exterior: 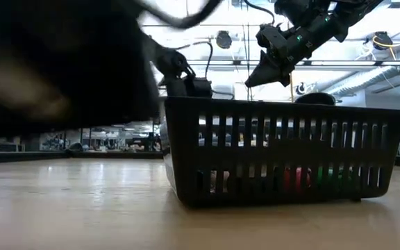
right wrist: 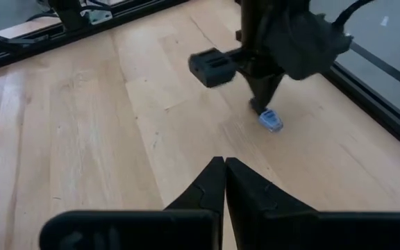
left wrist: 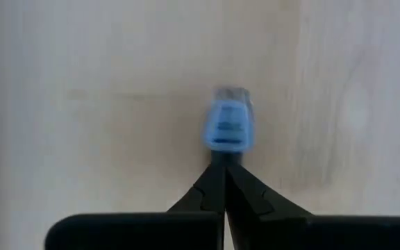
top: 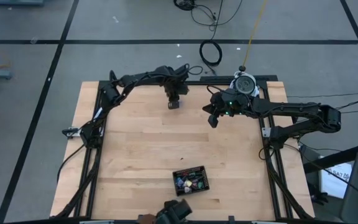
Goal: Pick & Place Nail Polish
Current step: Put the blue nail polish bottle into the black bin
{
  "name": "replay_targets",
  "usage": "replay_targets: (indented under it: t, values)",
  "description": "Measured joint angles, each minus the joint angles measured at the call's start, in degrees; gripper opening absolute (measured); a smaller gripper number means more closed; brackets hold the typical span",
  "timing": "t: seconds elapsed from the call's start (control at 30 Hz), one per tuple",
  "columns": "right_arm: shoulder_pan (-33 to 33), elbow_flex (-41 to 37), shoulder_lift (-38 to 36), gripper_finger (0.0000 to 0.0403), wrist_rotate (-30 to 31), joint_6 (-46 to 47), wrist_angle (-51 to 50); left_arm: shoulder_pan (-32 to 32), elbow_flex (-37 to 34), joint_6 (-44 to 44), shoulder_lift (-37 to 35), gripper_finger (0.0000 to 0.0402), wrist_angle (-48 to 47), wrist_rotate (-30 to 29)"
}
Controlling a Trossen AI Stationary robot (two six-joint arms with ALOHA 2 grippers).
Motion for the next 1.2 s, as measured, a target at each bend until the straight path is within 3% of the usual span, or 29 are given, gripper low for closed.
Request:
replay_targets:
  t: [0.27,0.53,0.63,0.93,1.1,1.2]
  values:
    - [-0.48,0.00,0.34,0.0004,2.02,-1.49,-0.11,1.95,-0.19,4.72,1.99,0.0000,-1.93,8.74]
    - [-0.38,0.00,0.66,0.0004,1.50,-2.33,-0.24,1.82,-0.17,7.49,0.92,0.0000,-2.68,7.87]
    - [-1.04,0.30,2.38,0.0004,1.49,-4.86,0.13,1.94,-0.17,8.37,-2.26,0.0000,-2.65,11.99]
    - [-5.62,11.32,22.10,0.0004,-8.64,-10.79,-0.64,2.14,-0.14,8.57,-19.72,0.0000,-2.00,22.27]
    - [-7.38,22.11,34.68,0.0009,-6.15,-10.60,0.00,0.54,-0.11,8.18,-29.07,0.0000,-0.18,23.06]
    - [-8.04,26.69,40.99,0.0039,-5.94,-7.15,-1.06,-0.04,-0.11,7.06,-34.32,0.0000,1.78,22.04]
